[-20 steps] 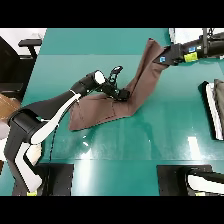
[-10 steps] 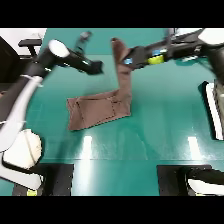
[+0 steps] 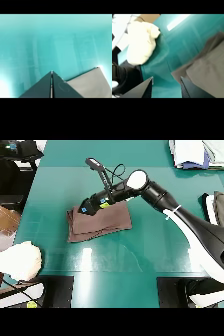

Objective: Fold the shirts.

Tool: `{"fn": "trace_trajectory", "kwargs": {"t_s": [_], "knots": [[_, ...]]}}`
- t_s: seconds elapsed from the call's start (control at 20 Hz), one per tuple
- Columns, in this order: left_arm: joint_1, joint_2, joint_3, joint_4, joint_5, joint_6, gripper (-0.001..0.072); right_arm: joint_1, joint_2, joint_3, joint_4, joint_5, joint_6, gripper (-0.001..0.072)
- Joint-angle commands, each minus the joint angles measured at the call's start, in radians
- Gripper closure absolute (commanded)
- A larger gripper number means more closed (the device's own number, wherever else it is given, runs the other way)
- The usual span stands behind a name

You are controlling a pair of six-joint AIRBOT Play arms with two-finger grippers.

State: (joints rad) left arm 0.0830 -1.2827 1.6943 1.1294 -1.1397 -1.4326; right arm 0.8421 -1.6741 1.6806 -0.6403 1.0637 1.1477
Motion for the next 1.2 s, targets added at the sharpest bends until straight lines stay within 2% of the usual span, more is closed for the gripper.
{"fn": "trace_trajectory", "kwargs": {"t_s": [0.0,0.15,0.2,0.25,0.3,0.4,0.45,0.5,0.85,0.9,1.0,1.1,1.15], "knots": [[0.024,0.026,0.000,0.005,-0.044,0.000,0.0680,-0.085,0.032,-0.094,-0.072,0.065,0.027,0.0295],[0.024,0.026,0.000,0.004,-0.051,0.000,0.0680,-0.270,0.097,-0.279,-0.130,0.072,0.106,0.0297],[0.023,0.026,0.000,-0.002,-0.050,0.000,0.0680,-0.334,0.109,-0.333,-0.154,0.078,0.138,0.0254],[0.023,0.026,0.000,-0.012,-0.048,0.000,0.0681,-0.393,0.110,-0.370,-0.152,0.092,0.150,0.0104],[0.023,0.026,0.000,-0.021,-0.045,0.000,0.0681,-0.445,0.109,-0.407,-0.133,0.089,0.161,0.0067],[0.023,0.026,0.000,-0.034,-0.043,0.000,0.0680,-0.510,0.102,-0.455,-0.111,0.064,0.164,0.0087],[0.023,0.026,0.000,-0.037,-0.043,0.000,0.0680,-0.519,0.085,-0.454,-0.111,0.066,0.164,0.0136],[0.023,0.026,0.000,-0.039,-0.043,0.000,0.0680,-0.519,0.062,-0.445,-0.111,0.074,0.164,0.0150],[0.023,0.026,0.000,-0.063,-0.052,0.000,0.0681,-0.380,-0.202,-0.207,-0.097,0.119,0.222,0.0164],[0.024,0.026,0.000,-0.068,-0.054,0.000,0.0681,-0.360,-0.235,-0.175,-0.061,0.127,0.222,0.0187],[0.023,0.026,0.000,-0.073,-0.063,-0.001,0.0681,-0.329,-0.272,-0.126,-0.016,0.112,0.220,0.0386],[0.023,0.026,-0.006,-0.094,-0.059,-0.004,0.0681,-0.314,-0.275,-0.092,-0.019,0.075,0.219,0.0622],[0.015,0.026,-0.017,-0.108,-0.050,-0.004,0.0681,-0.319,-0.275,-0.070,-0.021,0.065,0.217,0.0662]]}}
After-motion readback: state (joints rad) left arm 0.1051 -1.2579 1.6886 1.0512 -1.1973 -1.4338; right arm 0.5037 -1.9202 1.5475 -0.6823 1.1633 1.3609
